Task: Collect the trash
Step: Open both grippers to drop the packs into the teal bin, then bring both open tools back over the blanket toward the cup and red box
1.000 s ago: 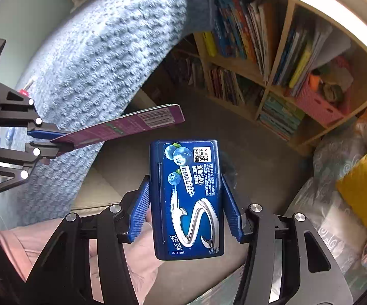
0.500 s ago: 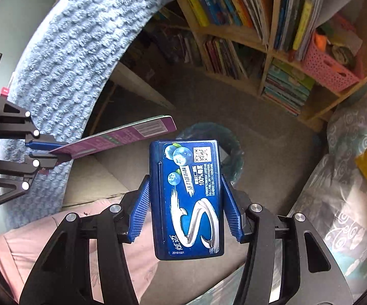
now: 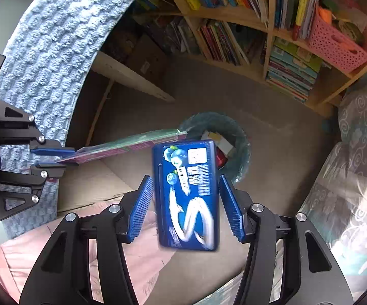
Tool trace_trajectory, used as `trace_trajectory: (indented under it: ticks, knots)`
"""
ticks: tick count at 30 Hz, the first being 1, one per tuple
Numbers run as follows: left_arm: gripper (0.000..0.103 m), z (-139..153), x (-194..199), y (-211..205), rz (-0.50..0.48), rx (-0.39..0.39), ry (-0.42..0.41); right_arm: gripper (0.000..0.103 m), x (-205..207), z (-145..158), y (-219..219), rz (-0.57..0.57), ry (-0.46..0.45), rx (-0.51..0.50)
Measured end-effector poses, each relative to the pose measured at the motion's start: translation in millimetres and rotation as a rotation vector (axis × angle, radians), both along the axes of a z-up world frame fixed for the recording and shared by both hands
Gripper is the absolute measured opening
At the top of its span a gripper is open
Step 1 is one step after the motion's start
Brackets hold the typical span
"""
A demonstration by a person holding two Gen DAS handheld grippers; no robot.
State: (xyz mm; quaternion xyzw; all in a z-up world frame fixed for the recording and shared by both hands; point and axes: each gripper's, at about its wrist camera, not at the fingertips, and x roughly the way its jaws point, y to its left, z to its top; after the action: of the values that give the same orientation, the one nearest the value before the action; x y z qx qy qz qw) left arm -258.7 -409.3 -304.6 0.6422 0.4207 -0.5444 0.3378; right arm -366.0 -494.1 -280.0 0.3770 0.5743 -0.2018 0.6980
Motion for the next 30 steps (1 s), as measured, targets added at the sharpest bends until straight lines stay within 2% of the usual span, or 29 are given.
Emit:
trace_trajectory:
  ticks: [2,11,15,23,26,28,30]
  knots:
    - [0.057,-3.0,0.6,-1.9,0.002,-0.002,-0.001,0.065,-2.7,-2.1,-2.0,-0.014,-0.004,0.007]
    - [0.057,-0.1,-2.1,-9.6,-0.022,-0.018,0.002,0.065,-23.5,1.9,-9.1,-0.051,0.009,0.004]
    - [0.058,6.6,-2.7,-11.2,-0.017,-0.028,0.018,0.069,-30.7,3.7,-10.3,-0.060,0.012,0.007]
    - [0.062,15.3,-0.8,-11.8,-0.012,-0.045,0.016,0.070,-33.6,10.2,-7.1,-0.054,0.007,0.004]
    - [0.066,21.4,0.6,-11.2,-0.007,-0.056,0.012,0.079,-32.6,15.1,-4.4,-0.052,0.003,-0.009]
    - [0.069,27.8,2.2,-9.5,-0.002,-0.072,0.010,0.079,-31.4,20.3,-1.9,-0.049,-0.011,-0.014]
    - [0.077,37.2,5.8,-8.7,0.010,-0.096,0.006,0.087,-29.3,26.2,-1.3,-0.041,-0.013,-0.023]
